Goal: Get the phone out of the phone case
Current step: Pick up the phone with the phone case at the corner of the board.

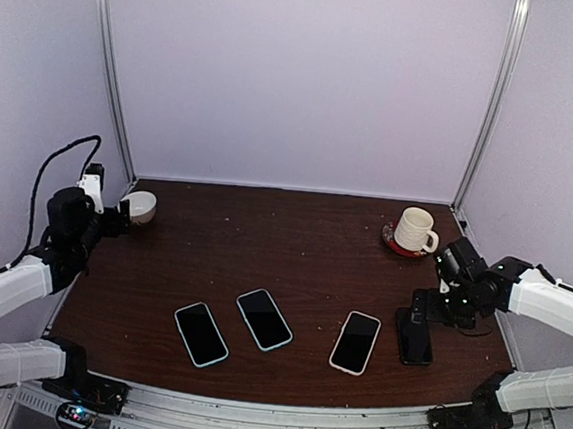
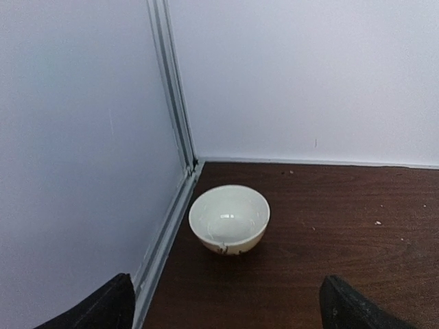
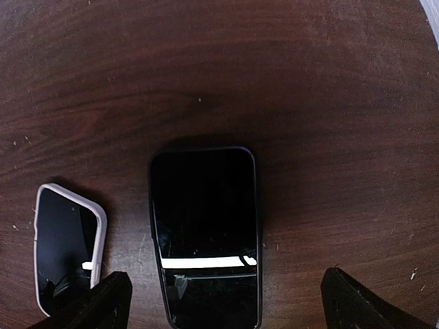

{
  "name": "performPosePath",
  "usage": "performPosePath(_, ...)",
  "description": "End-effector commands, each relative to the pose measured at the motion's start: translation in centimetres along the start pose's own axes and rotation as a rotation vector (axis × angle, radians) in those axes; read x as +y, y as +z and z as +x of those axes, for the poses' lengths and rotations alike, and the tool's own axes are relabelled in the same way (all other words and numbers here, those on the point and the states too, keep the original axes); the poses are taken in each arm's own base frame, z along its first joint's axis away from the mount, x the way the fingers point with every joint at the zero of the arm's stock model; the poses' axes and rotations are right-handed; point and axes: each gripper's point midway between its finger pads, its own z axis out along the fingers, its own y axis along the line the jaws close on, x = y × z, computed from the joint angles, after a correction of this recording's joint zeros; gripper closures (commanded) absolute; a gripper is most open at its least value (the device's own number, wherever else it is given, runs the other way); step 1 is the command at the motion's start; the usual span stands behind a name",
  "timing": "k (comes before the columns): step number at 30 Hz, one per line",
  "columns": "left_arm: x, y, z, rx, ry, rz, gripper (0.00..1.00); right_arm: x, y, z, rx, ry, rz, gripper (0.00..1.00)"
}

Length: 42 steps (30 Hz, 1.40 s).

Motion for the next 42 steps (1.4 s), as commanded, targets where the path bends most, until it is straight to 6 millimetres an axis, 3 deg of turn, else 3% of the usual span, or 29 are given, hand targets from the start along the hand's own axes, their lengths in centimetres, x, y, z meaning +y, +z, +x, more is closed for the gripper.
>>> performPosePath(1,1.9,-1.8,-1.0,0.087,-0.247,-0.086,0.02,-0.6,1.2,2.4,0.077,0.012,0.054,0.0)
performPosePath(8,1.7,-4.6,-0.7,0.206,-0.378,-0.054,0.03,0.0,3.1,4.0,0.13,0.003,0.045,0.0)
performPosePath(14,0.2,-6.7,-0.3,0.317,-0.332,0.056,0.02,0.0,4.0,5.0,0.153,-0.006,0.051,0.0)
performPosePath(22,-1.2,-9.0,2.1,0.465,-0.22,0.164,0.02,0.9,4.5,5.3,0.176,-0.024,0.032,0.0)
performPosePath(35,-2.0,-8.1,4.0,0.555,-0.162,0.19,0.04,0.6,5.3,5.3,0.204,-0.041,0.11,0.02)
performPosePath(42,-1.9,-8.2,4.0,0.552,-0.161,0.184,0.04,0.6,6.4,5.7,0.244,-0.07,0.148,0.17)
